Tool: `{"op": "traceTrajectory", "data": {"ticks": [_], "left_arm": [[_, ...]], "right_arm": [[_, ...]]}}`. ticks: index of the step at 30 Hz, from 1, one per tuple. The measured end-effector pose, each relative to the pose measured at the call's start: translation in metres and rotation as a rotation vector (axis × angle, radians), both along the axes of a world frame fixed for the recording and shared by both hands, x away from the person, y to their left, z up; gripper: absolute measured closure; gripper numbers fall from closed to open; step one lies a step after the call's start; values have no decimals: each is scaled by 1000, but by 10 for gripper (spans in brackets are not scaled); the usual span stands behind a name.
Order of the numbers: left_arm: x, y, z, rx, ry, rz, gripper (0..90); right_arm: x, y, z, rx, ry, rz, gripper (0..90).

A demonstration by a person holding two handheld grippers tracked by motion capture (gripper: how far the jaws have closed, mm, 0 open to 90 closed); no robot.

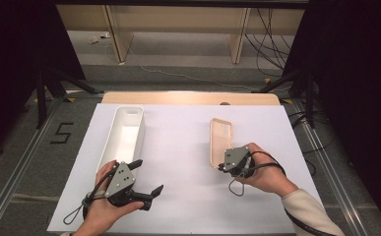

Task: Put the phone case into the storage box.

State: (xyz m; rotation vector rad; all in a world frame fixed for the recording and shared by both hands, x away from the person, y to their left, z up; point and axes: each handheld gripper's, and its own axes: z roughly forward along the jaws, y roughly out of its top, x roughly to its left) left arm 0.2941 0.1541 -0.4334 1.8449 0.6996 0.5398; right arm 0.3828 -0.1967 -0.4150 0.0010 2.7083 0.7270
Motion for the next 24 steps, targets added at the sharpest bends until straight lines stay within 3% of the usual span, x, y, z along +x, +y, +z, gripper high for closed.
{"op": "traceTrajectory", "data": {"ticks": [13,24], "left_arm": [[0,0,0,0,0,1,18],[2,0,0,2,4,12,22]], "right_arm": [[-8,5,-1,51,1,28,875],[-14,11,-2,66,-5,57,876]]}}
